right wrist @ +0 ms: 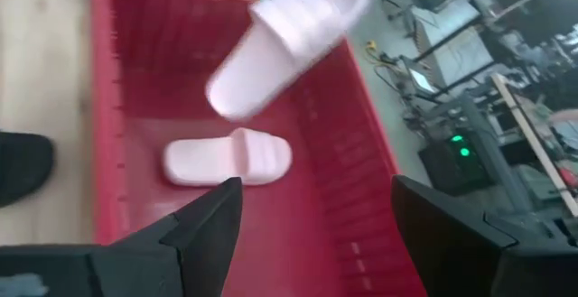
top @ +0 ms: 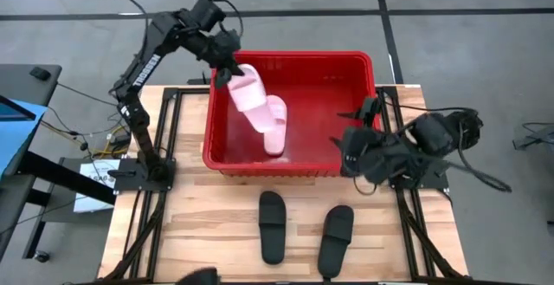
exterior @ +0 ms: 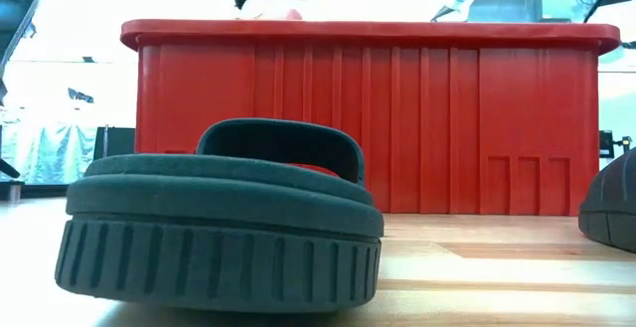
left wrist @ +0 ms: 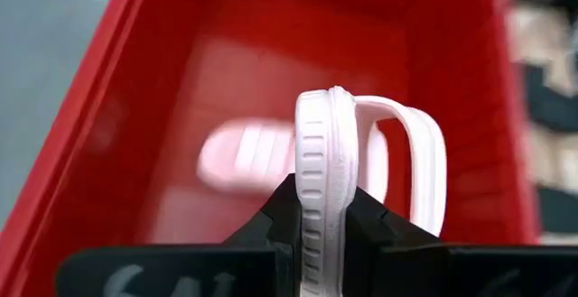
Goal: Pick and place slides into bin
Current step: Put the pink slide into the red bin
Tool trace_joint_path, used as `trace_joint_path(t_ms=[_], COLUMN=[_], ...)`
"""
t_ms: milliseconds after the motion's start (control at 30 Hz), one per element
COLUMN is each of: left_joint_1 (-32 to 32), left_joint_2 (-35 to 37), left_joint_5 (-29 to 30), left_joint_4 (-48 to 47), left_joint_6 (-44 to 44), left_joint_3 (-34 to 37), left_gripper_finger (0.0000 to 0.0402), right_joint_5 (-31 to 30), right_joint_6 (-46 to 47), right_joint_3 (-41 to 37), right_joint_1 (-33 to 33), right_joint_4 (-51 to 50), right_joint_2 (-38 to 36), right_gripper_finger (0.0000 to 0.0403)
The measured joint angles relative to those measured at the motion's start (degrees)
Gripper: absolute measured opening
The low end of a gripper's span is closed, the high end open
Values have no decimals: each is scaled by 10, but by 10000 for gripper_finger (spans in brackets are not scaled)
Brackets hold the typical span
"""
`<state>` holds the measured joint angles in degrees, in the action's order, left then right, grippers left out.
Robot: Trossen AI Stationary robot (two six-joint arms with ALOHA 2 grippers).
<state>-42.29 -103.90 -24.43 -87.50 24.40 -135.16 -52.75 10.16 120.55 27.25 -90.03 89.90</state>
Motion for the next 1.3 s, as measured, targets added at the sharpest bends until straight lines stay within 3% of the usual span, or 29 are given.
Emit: trace_joint_path(t_ms=[267,500,667,900,1300], left_joint_1=[-30,3,24,30,29], left_joint_2=[-31,-32,-31,-31,-39], left_joint_5=[-4,-6,40,50,14], left_joint_4=[-25,-24,-25,-26,20], left_joint_6=[8,27,37,62,103], left_joint_3=[8,57,98,143,171], left_gripper_finger=[22,22,22,22,21], right_joint_5=[2,21,33,57,66], right_joint_6=[-33,-76,-113,-149,-173], right_joint_3=[0,0,0,0,0], right_joint_1=[-64,-107,-134,-175,-248], right_joint_4=[0,0,0,0,0], right_joint_2=[-37,-55,-56,-56,-55], right_gripper_finger=[276,276,276,276,276])
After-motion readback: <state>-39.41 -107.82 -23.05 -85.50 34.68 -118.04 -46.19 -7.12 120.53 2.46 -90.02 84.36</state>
